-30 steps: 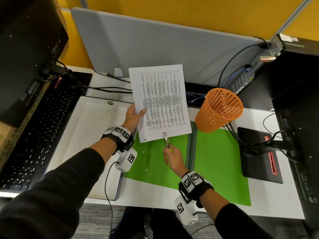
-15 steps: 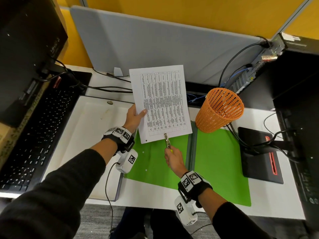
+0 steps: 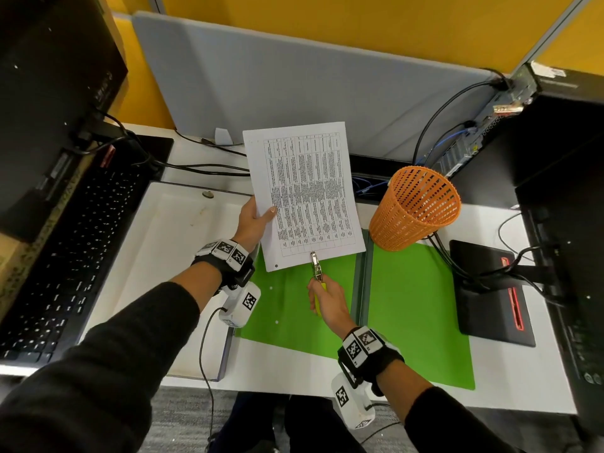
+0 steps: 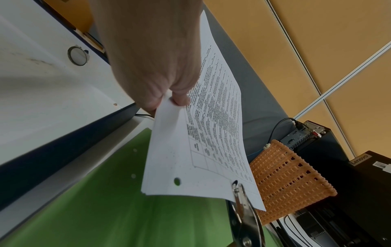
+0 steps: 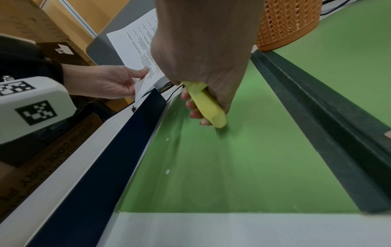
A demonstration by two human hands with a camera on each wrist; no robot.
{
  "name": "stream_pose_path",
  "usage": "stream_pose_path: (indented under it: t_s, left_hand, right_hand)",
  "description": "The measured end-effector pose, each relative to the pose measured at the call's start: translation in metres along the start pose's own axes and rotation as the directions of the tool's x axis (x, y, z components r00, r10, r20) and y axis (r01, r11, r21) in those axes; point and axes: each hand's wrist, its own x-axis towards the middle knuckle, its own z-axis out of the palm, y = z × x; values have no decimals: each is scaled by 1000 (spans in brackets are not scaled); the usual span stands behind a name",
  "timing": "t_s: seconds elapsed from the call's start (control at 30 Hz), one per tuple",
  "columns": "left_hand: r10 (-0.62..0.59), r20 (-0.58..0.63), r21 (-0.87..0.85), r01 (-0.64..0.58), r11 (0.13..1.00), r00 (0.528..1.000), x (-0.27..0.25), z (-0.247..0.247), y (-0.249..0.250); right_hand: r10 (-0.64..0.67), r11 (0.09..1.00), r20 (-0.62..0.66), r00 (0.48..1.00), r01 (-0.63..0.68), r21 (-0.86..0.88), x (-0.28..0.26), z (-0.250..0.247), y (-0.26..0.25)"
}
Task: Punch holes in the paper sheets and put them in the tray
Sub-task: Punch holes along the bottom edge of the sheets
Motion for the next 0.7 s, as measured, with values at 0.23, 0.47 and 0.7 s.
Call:
stream_pose_path:
  t_s: [0.23, 0.47, 0.7]
  left_hand:
    - [21, 2, -1, -21, 1000, 1000, -1, 2, 3]
    - [5, 13, 28, -5, 1000, 1000, -3, 1, 2]
    - [3, 9, 39, -4, 999, 1000, -7, -2, 1]
  right_hand:
    - [-16, 999, 14, 1000, 15, 39, -2, -1, -2]
    - [-57, 998, -9, 998, 57, -25, -6, -1, 0]
    - [-85, 996, -1, 996, 85, -21, -10, -2, -1]
